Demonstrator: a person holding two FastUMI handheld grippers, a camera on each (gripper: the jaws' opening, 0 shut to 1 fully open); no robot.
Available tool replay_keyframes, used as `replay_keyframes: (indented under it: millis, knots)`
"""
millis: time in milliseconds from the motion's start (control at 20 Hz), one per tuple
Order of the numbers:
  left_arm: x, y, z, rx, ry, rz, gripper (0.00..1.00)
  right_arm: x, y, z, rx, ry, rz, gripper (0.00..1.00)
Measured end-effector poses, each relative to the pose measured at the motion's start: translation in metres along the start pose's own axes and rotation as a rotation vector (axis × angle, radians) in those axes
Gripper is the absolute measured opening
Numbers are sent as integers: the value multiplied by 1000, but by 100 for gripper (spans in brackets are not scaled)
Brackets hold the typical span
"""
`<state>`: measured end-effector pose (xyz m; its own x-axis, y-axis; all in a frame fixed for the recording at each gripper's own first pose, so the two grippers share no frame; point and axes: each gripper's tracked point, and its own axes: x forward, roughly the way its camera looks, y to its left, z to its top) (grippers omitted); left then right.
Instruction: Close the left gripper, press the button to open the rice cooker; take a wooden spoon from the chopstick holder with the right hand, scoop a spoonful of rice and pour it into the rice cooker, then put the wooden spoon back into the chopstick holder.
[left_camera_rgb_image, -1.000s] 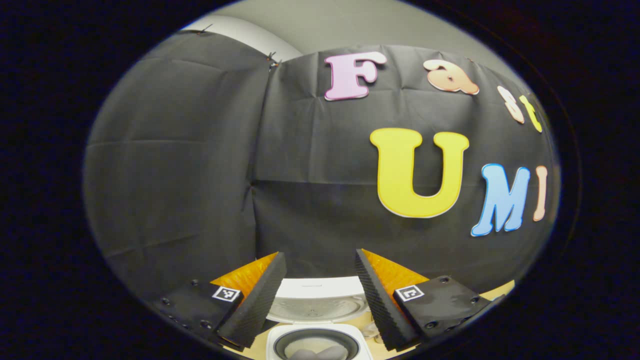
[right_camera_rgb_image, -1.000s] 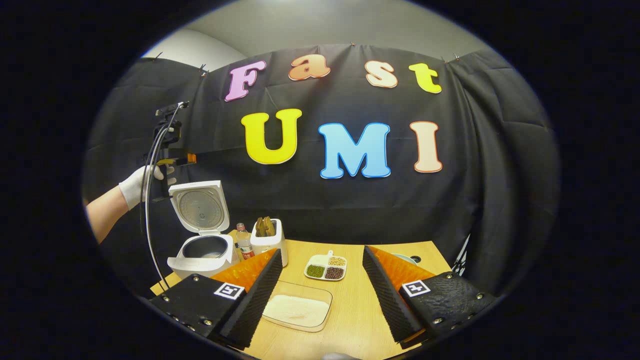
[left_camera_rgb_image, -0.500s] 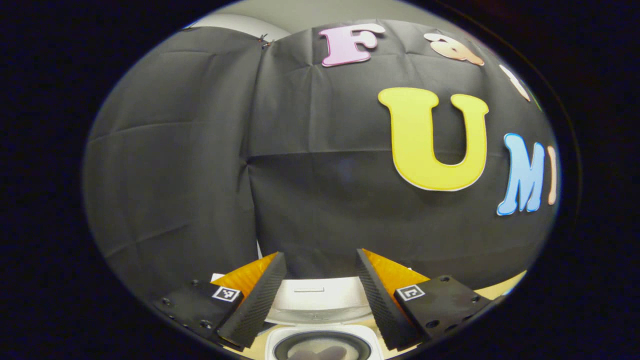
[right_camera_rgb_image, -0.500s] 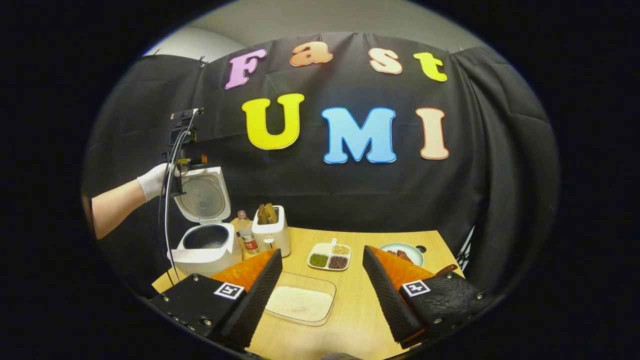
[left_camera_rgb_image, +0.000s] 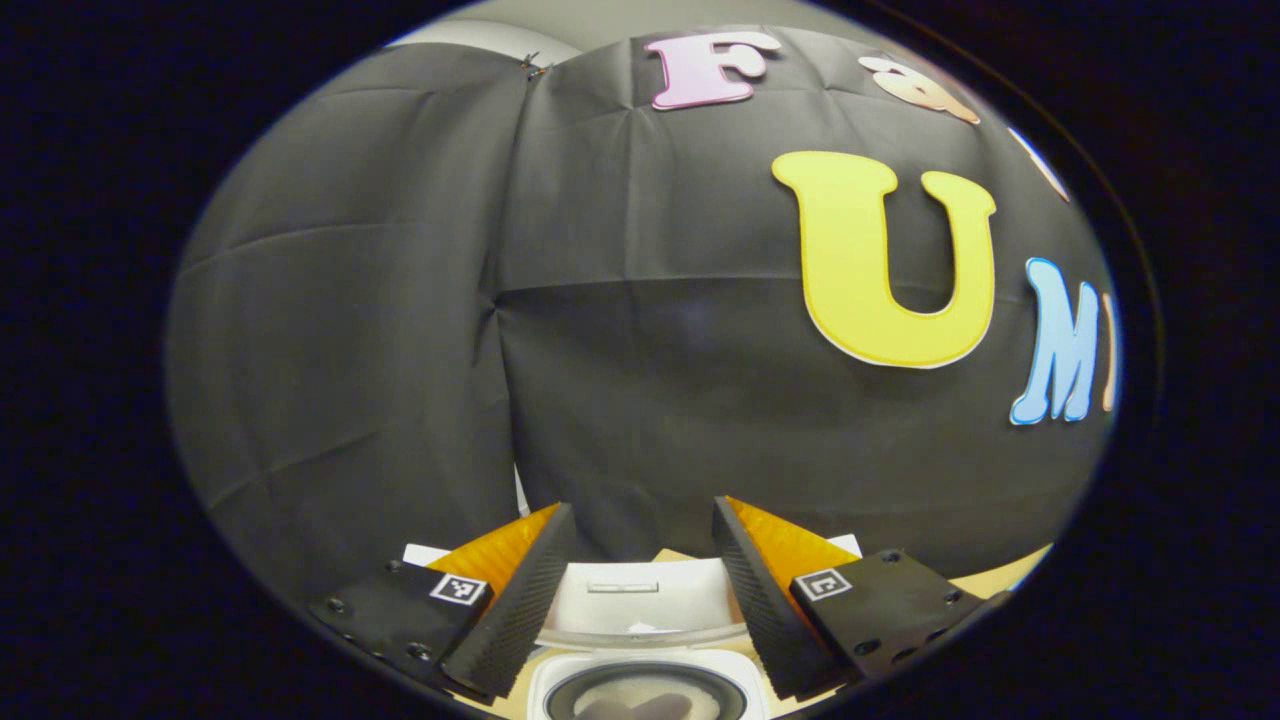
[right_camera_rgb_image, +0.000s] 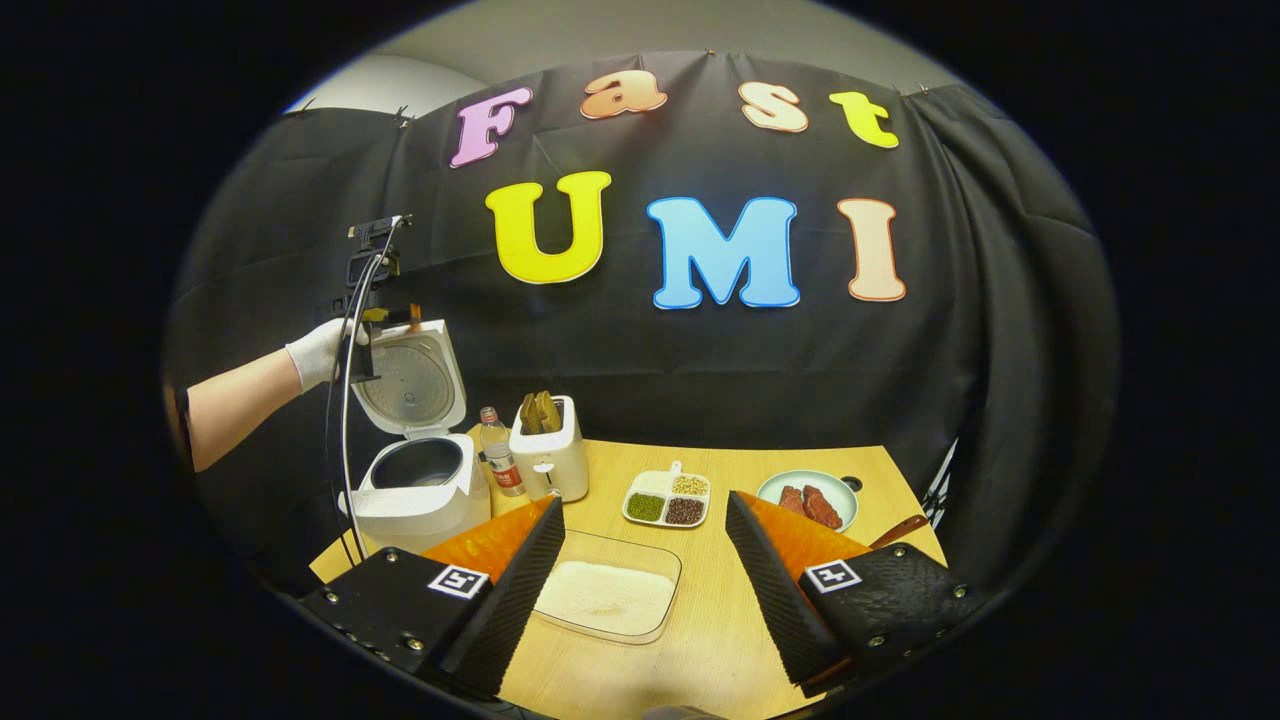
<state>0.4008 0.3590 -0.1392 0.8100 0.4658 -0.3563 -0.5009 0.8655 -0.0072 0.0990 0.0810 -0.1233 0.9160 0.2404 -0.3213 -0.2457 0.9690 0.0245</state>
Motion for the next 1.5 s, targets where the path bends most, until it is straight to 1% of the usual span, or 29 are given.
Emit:
replay_keyframes:
  millis: [250,500,600,700,850,950,1100,1250,1400,1500]
  knots:
    - [-7,-2,-4,1,50,-16,96,0,7,-4,17,6,21,99]
    - [-41,-3,-21,0,102,-31,96,-4,10,-9,39,19,43,99]
    - [-54,-4,-31,3,122,-29,96,-8,6,-10,19,11,35,99]
    - [-67,-5,-40,6,144,-28,96,-12,7,-14,21,14,48,99]
    - [-92,-6,-67,8,210,-16,96,-20,5,-23,38,33,60,99]
    - [-101,-8,-83,7,251,-22,96,-24,6,-27,47,37,72,99]
    - [-117,-8,-137,-42,439,-33,97,-32,5,-32,42,43,71,99]
    - [-127,-9,-179,-43,535,-54,97,-36,4,-35,49,44,65,99]
    - [-133,-12,-212,-27,585,-61,96,-37,4,-41,59,57,62,99]
    - [-132,-11,-223,-1,596,-63,96,-37,5,-45,65,65,63,99]
